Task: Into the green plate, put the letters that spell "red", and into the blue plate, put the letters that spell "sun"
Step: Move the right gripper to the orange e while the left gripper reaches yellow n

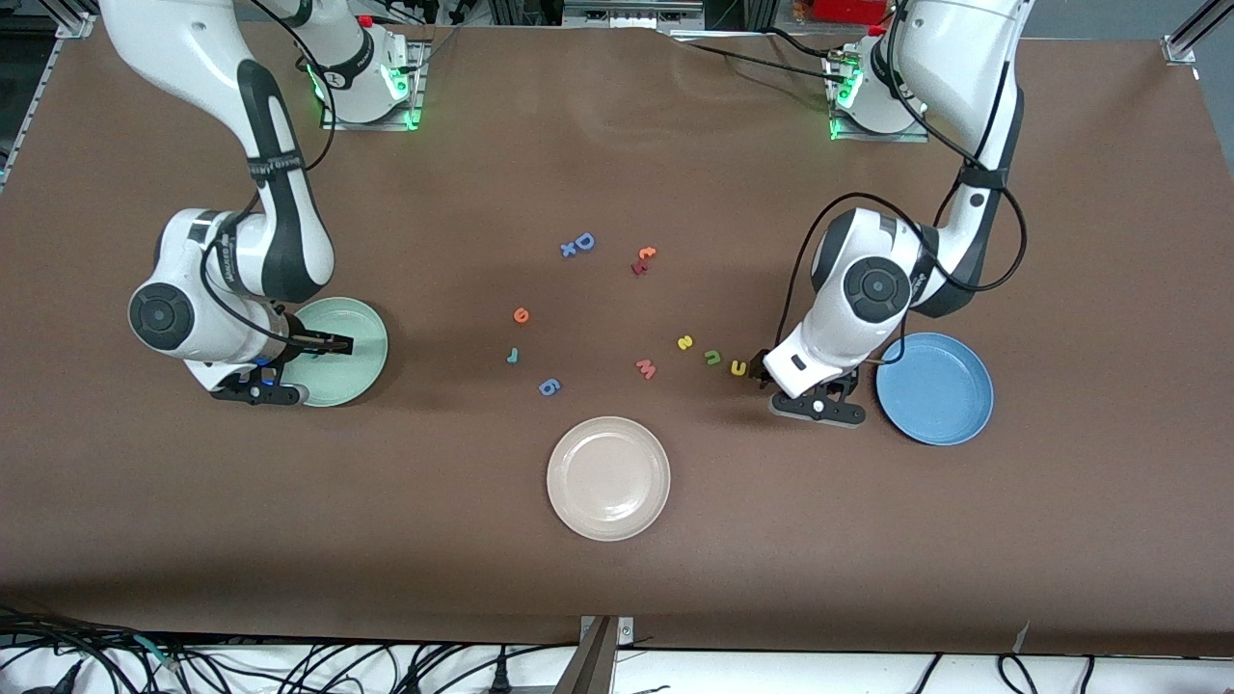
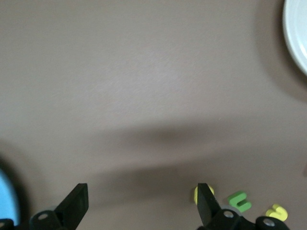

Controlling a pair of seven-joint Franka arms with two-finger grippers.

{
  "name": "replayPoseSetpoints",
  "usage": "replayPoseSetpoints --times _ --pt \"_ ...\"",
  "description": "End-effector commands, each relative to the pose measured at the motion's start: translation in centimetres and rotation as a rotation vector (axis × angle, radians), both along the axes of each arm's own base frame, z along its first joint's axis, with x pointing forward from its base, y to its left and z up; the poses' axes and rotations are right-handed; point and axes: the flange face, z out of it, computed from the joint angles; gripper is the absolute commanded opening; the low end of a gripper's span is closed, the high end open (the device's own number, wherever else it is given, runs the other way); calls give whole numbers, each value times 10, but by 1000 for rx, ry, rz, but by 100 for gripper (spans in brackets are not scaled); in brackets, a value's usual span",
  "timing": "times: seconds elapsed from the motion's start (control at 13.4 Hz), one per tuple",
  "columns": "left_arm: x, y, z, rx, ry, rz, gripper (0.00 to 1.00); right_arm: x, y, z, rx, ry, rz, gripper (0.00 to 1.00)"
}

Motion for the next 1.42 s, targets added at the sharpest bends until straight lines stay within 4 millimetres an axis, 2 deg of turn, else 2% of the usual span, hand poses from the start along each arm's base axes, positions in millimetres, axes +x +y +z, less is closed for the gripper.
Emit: replayPoseSetpoints --times 0.0,0.15,0.3,0.45,0.67,0.82,0.97,1.19,1.34 --pt "-23 -2 11 13 -3 -14 100 -3 40 31 14 2 -58 98" --pt "-31 -16 -3 9 8 -23 100 -7 71 38 1 -11 -106 98" --pt "-39 -22 -18 -7 -17 -18 100 -17 121 41 15 -19 -165 98" --pt "-51 -27 -31 -7 -31 -20 100 -26 170 37 37 -35 -220 98" --pt "-60 -33 -39 -7 -43 -35 100 -35 217 15 17 -98 -300 98" --pt "-68 -42 -52 5 -30 -55 100 -40 243 -7 6 -138 -341 98" --pt "-68 -43 -55 5 -37 -57 100 -45 275 -27 48 -138 -353 98" --pt "-74 -54 -73 9 -55 -53 100 -52 298 -48 53 -139 -396 97" --pt "-75 -55 -78 13 -56 -54 100 -60 300 -61 36 -121 -392 97"
